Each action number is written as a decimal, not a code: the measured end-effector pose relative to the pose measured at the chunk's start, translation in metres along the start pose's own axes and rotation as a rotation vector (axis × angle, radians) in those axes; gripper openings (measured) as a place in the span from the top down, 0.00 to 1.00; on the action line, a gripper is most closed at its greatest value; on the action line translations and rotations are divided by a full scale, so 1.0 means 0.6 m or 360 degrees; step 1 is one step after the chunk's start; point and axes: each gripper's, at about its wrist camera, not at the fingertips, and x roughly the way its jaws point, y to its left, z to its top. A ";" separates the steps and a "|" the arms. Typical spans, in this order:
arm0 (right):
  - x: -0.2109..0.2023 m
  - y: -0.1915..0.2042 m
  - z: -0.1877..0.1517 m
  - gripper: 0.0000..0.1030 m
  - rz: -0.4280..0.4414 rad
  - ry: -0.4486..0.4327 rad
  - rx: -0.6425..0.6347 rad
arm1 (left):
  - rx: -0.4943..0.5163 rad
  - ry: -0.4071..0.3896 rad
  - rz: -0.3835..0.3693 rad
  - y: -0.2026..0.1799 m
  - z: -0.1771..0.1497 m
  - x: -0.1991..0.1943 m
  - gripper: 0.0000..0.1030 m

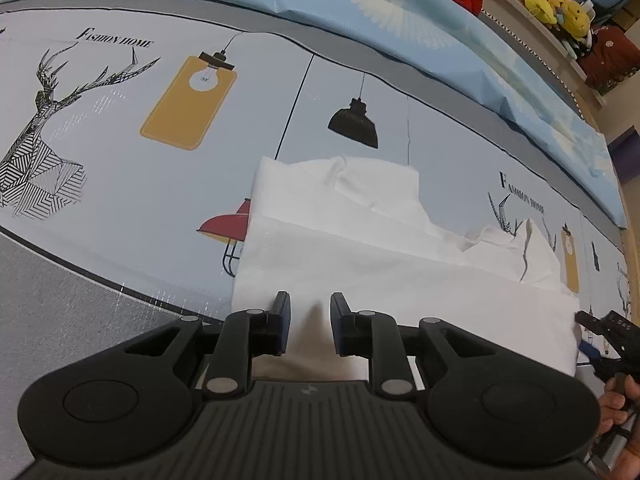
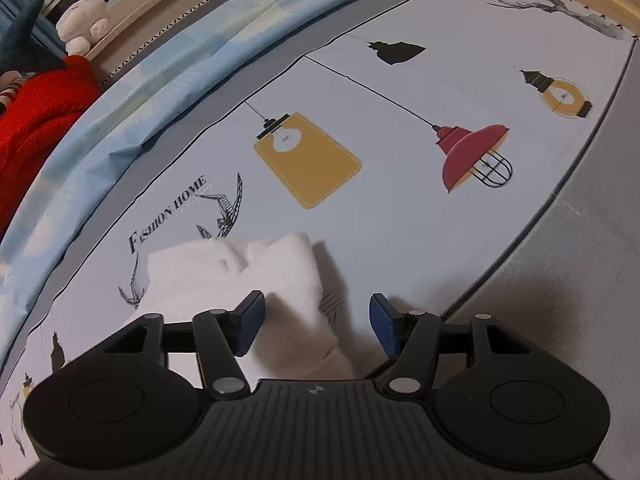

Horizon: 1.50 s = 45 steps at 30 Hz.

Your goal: Fold small clothes

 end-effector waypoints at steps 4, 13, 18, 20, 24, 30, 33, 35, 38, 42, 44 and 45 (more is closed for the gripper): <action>0.009 0.003 0.031 0.97 0.0301 -0.0046 -0.0063 | 0.0002 -0.0008 -0.0003 -0.003 0.002 -0.003 0.77; -0.051 -0.001 0.048 0.95 0.0107 -0.0269 -0.0209 | 0.0019 -0.0014 -0.0025 -0.004 0.006 -0.008 0.77; -0.060 0.041 -0.017 0.80 0.0417 0.0102 -0.0649 | 0.0019 0.0009 -0.0046 0.006 0.004 0.002 0.77; -0.021 0.027 -0.042 0.87 0.0080 0.0261 -0.0790 | 0.0023 0.0070 -0.0003 0.020 -0.002 0.021 0.77; -0.048 -0.007 -0.029 0.80 0.0186 0.0172 -0.0522 | 0.0078 0.0129 0.0076 0.029 -0.028 0.033 0.77; -0.056 -0.033 -0.052 0.48 -0.0096 0.0211 -0.0566 | 0.0156 0.0151 0.0203 0.033 -0.064 0.034 0.72; -0.146 -0.020 -0.041 0.55 -0.0075 0.0067 -0.0541 | 0.0209 0.0035 0.0186 0.019 -0.060 -0.030 0.72; -0.215 -0.007 -0.044 0.54 -0.0019 -0.0046 -0.0597 | 0.0281 -0.0072 0.0191 0.001 -0.063 -0.089 0.72; -0.324 -0.016 -0.059 0.54 0.0076 -0.0170 -0.0621 | 0.0364 -0.0177 0.0123 -0.020 -0.092 -0.171 0.69; -0.430 -0.067 -0.100 0.48 0.0243 -0.0210 -0.0555 | 0.0375 -0.0273 0.0073 -0.012 -0.178 -0.262 0.67; -0.464 -0.098 -0.136 0.47 0.0287 -0.0233 -0.0575 | 0.0383 -0.0280 0.0039 -0.008 -0.234 -0.285 0.67; -0.476 -0.113 -0.156 0.47 0.0294 -0.0245 -0.0595 | 0.0403 -0.0279 0.0015 -0.005 -0.269 -0.291 0.67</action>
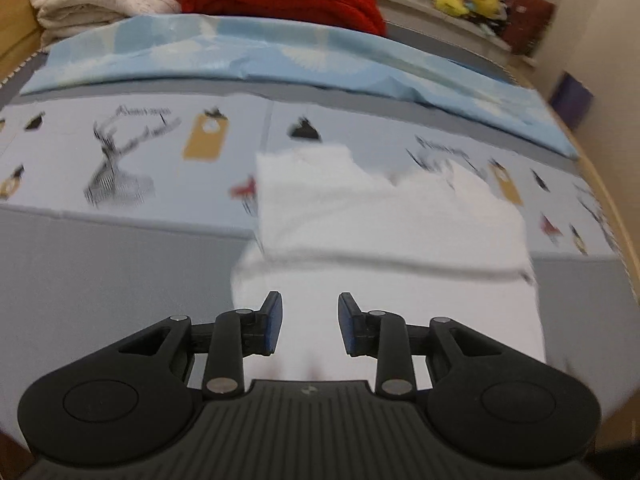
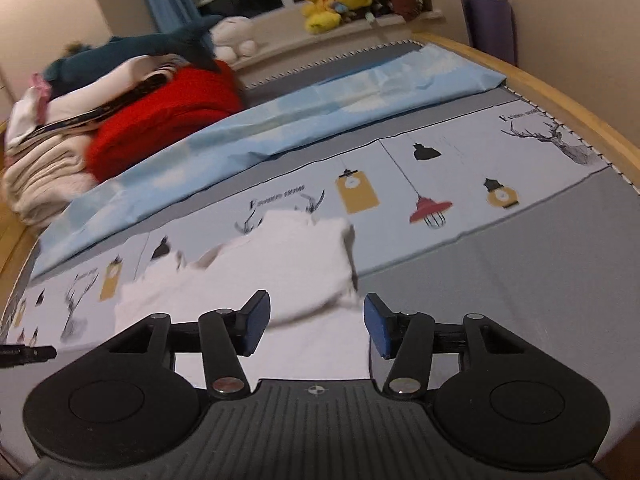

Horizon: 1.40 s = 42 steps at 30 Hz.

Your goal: Fold small clothes

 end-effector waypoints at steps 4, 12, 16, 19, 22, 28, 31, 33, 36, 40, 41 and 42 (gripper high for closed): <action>-0.013 -0.035 -0.114 0.48 -0.0038 0.0111 0.0003 | 0.0067 0.0025 -0.0045 -0.005 -0.136 0.004 0.67; 0.018 -0.083 -0.205 0.49 -0.0116 0.0291 0.0115 | -0.0083 0.0227 -0.0054 0.074 -0.231 0.037 0.71; 0.038 -0.092 -0.217 0.50 -0.0131 0.0383 0.0189 | -0.0215 0.0280 -0.0034 0.103 -0.245 0.042 0.70; 0.056 -0.095 -0.234 0.50 -0.0181 0.0459 0.0130 | -0.0152 0.0295 -0.0005 0.096 -0.252 0.046 0.69; 0.070 -0.111 -0.250 0.50 -0.0199 0.0534 0.0147 | -0.0135 0.0337 0.0041 0.105 -0.260 0.055 0.69; 0.095 -0.118 -0.269 0.47 -0.0257 0.0639 0.0101 | -0.0211 0.0409 0.0056 0.126 -0.260 0.076 0.69; 0.097 -0.103 -0.274 0.49 -0.0266 0.0650 0.0005 | -0.0163 0.0427 0.0083 0.119 -0.261 0.087 0.69; 0.095 -0.096 -0.278 0.60 -0.0255 0.0651 -0.0013 | -0.0143 0.0421 0.0081 0.116 -0.260 0.091 0.69; 0.092 -0.092 -0.281 0.81 -0.0225 0.0656 -0.0021 | -0.0137 0.0420 0.0085 0.116 -0.259 0.092 0.72; 0.084 -0.095 -0.282 0.96 -0.0174 0.0659 0.0020 | -0.0153 0.0401 0.0030 0.118 -0.257 0.083 0.96; 0.081 -0.098 -0.276 0.96 -0.0174 0.0652 0.0036 | -0.0159 0.0386 0.0020 0.118 -0.256 0.078 0.96; 0.074 -0.099 -0.274 0.96 -0.0166 0.0635 0.0058 | -0.0170 0.0370 0.0006 0.119 -0.255 0.072 0.96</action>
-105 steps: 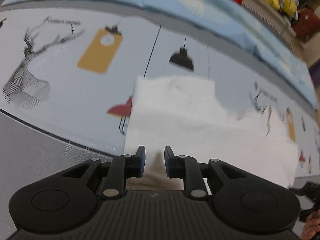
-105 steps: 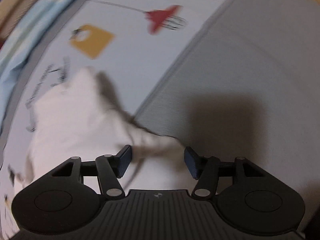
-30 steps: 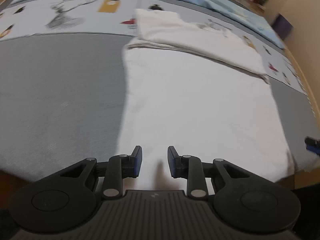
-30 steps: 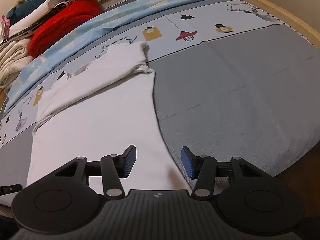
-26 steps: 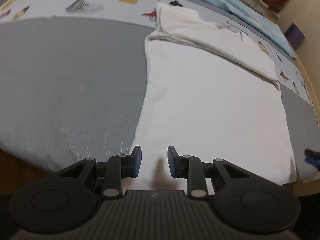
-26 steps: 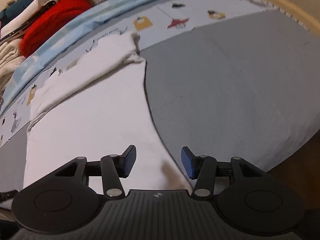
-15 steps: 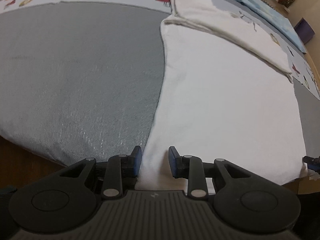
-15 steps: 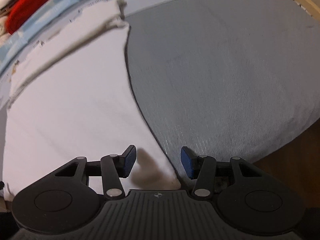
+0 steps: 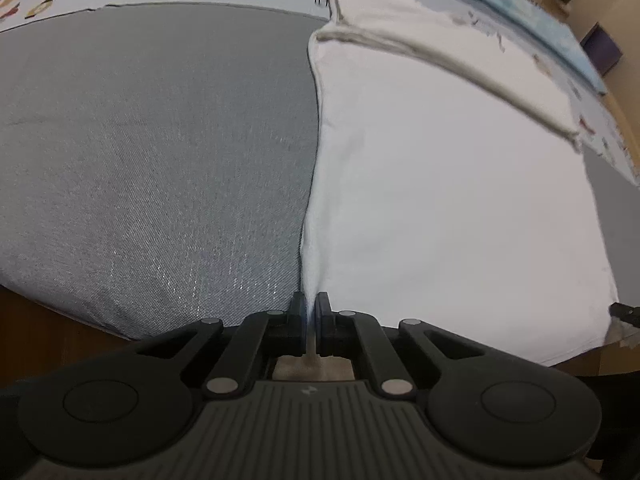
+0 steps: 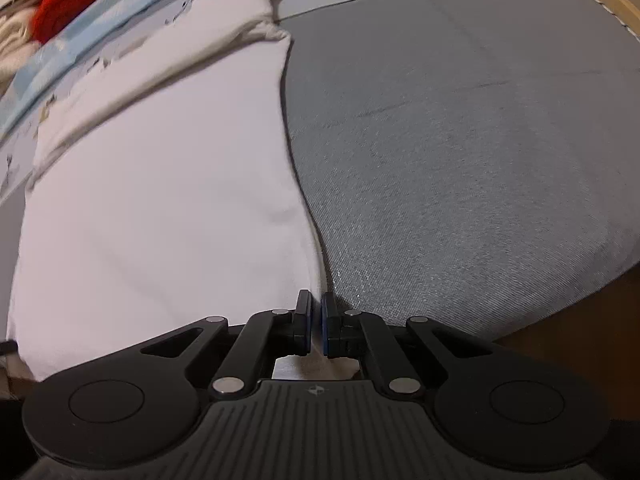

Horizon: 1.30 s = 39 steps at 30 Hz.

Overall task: Fold small clothes
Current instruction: 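Lift the hem with both grippers and fold it toward the collar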

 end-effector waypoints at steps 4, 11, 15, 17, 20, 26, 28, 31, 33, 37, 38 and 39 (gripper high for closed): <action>-0.005 -0.005 0.000 0.92 -0.0030 0.0010 0.0001 | -0.0038 0.0044 0.0004 0.006 -0.002 0.003 0.94; 0.011 0.003 -0.005 0.90 -0.0093 0.0086 -0.0062 | 0.0057 0.0111 0.0051 -0.008 -0.011 0.016 0.82; 0.011 0.003 -0.002 0.95 -0.0065 0.0070 -0.0064 | 0.0060 0.0051 0.0001 -0.010 -0.010 0.002 0.95; 0.004 0.005 0.001 0.96 -0.0030 0.0029 -0.0044 | 0.0060 0.0035 -0.0016 -0.010 -0.012 -0.003 0.95; 0.000 0.003 0.001 0.95 -0.0042 0.0009 -0.0025 | 0.0047 0.0087 0.0006 -0.007 -0.014 0.005 0.94; 0.018 0.018 -0.006 0.93 -0.0125 0.0068 -0.0103 | 0.0071 0.0111 0.0024 -0.009 -0.015 0.012 0.94; 0.020 0.022 -0.007 0.93 -0.0139 0.0066 -0.0131 | 0.0074 0.0112 0.0028 -0.009 -0.016 0.011 0.94; 0.022 0.019 -0.003 0.93 -0.0130 0.0066 -0.0114 | 0.0084 0.0109 0.0035 -0.011 -0.014 0.012 0.94; 0.023 0.019 -0.004 0.93 -0.0130 0.0065 -0.0116 | 0.0085 0.0109 0.0037 -0.014 -0.015 0.013 0.94; 0.030 0.022 0.001 0.92 -0.0138 0.0061 -0.0127 | 0.0089 0.0107 0.0040 -0.015 -0.016 0.014 0.94; 0.030 0.023 0.000 0.92 -0.0141 0.0060 -0.0130 | 0.0089 0.0107 0.0039 -0.016 -0.015 0.015 0.94; 0.028 0.024 -0.002 0.92 -0.0143 0.0058 -0.0135 | 0.0088 0.0106 0.0038 -0.015 -0.015 0.015 0.94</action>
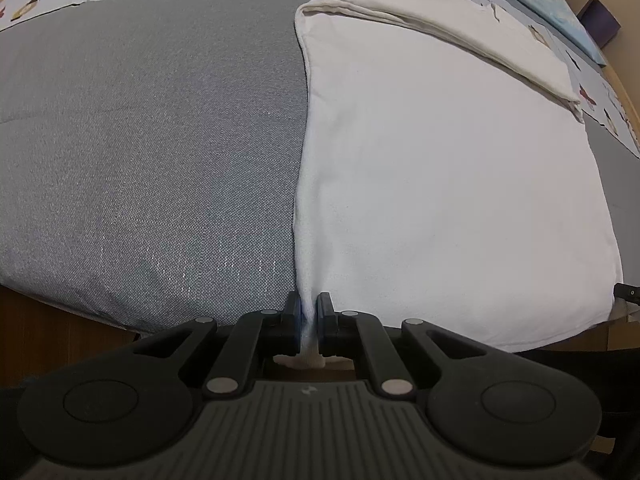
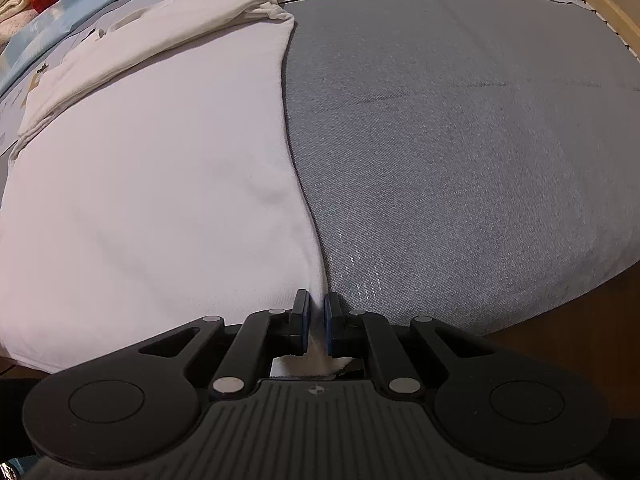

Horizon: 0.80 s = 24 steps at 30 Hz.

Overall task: Fold small clothes
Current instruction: 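Lift the hem with both grippers and fold it toward the collar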

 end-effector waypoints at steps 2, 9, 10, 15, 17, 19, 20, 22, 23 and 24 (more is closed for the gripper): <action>-0.003 0.002 -0.003 0.92 -0.0003 -0.0004 -0.0003 | 0.0000 0.0000 0.0000 0.001 0.000 0.000 0.94; -0.003 0.009 -0.005 0.92 -0.0010 -0.0010 -0.0003 | 0.0006 0.0000 -0.0001 0.000 -0.001 0.000 0.94; -0.002 0.009 -0.005 0.92 -0.0010 -0.0010 -0.0003 | 0.0006 -0.0001 -0.0001 0.000 -0.001 0.000 0.94; -0.006 0.009 -0.004 0.95 0.0002 -0.0036 0.0008 | 0.0016 -0.0016 0.0002 -0.003 -0.002 -0.002 0.94; -0.014 0.007 -0.001 0.95 0.0025 -0.0080 0.0021 | 0.0021 -0.0049 -0.0007 -0.004 0.000 -0.009 0.95; -0.031 0.003 0.004 0.96 0.0066 -0.0162 0.0058 | 0.0017 -0.0102 -0.0047 -0.005 0.005 -0.026 0.95; -0.041 0.001 0.008 0.96 0.0090 -0.0199 0.0082 | 0.0020 -0.0136 -0.0086 -0.006 0.009 -0.040 0.95; -0.067 -0.005 0.018 0.96 0.0134 -0.0260 0.0125 | 0.0035 -0.0215 -0.0159 -0.008 0.017 -0.074 0.95; -0.083 -0.005 0.023 0.96 0.0153 -0.0292 0.0144 | 0.0044 -0.0262 -0.0190 -0.008 0.020 -0.095 0.95; -0.104 -0.006 0.030 0.96 0.0178 -0.0336 0.0155 | 0.0048 -0.0304 -0.0222 -0.008 0.022 -0.117 0.95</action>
